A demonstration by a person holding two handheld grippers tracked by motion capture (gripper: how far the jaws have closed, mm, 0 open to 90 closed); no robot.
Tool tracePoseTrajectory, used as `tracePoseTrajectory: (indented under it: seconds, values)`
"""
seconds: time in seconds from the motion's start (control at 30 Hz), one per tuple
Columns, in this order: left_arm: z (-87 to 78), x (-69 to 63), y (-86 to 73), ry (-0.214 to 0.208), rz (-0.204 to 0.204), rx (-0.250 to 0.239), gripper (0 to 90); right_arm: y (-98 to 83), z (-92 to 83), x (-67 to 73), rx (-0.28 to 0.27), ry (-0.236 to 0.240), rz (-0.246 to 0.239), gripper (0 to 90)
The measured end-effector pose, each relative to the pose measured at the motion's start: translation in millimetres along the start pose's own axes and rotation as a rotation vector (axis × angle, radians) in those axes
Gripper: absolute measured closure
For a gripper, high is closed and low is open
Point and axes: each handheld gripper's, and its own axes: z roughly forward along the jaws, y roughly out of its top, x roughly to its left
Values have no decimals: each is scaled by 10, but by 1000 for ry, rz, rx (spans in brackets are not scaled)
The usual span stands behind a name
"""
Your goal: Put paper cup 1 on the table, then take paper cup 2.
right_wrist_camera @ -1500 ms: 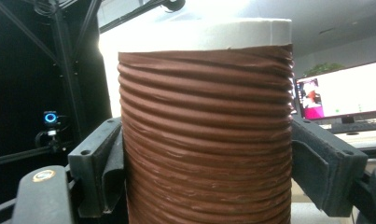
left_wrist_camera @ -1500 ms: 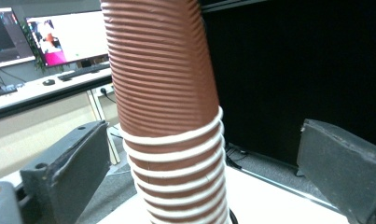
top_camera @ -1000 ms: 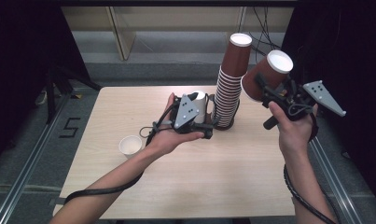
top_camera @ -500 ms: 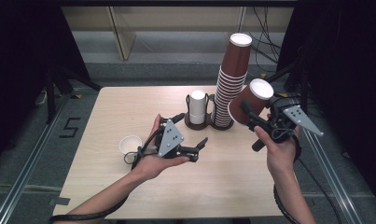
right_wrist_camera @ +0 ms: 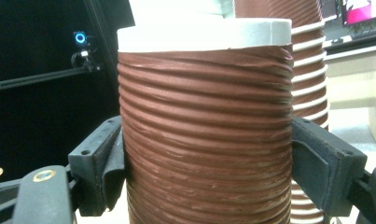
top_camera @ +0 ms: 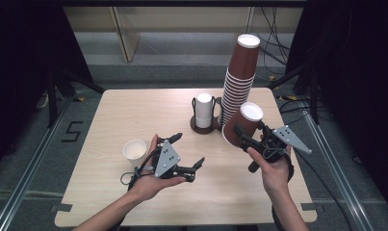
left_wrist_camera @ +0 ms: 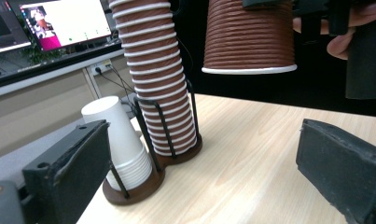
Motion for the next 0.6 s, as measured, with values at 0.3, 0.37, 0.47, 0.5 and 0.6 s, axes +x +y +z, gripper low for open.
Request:
tracePoseTrajectory:
  seconds: [0.3,0.37,0.47,0.5,0.6]
  values:
    - [27,-78,-148,-23,1,24,18,-158,16,70,35,40,48,194]
    - [45,-108,-179,-38,-6,26,11,-198,16,90,53,53,82,193]
    - [76,-141,-233,-55,0,31,5,-253,-1,106,81,57,108,193]
    - [76,-141,-233,-55,0,31,4,-280,0,92,73,60,99,193]
    - [110,-174,-305,-72,0,44,0,-355,-11,102,95,80,148,193]
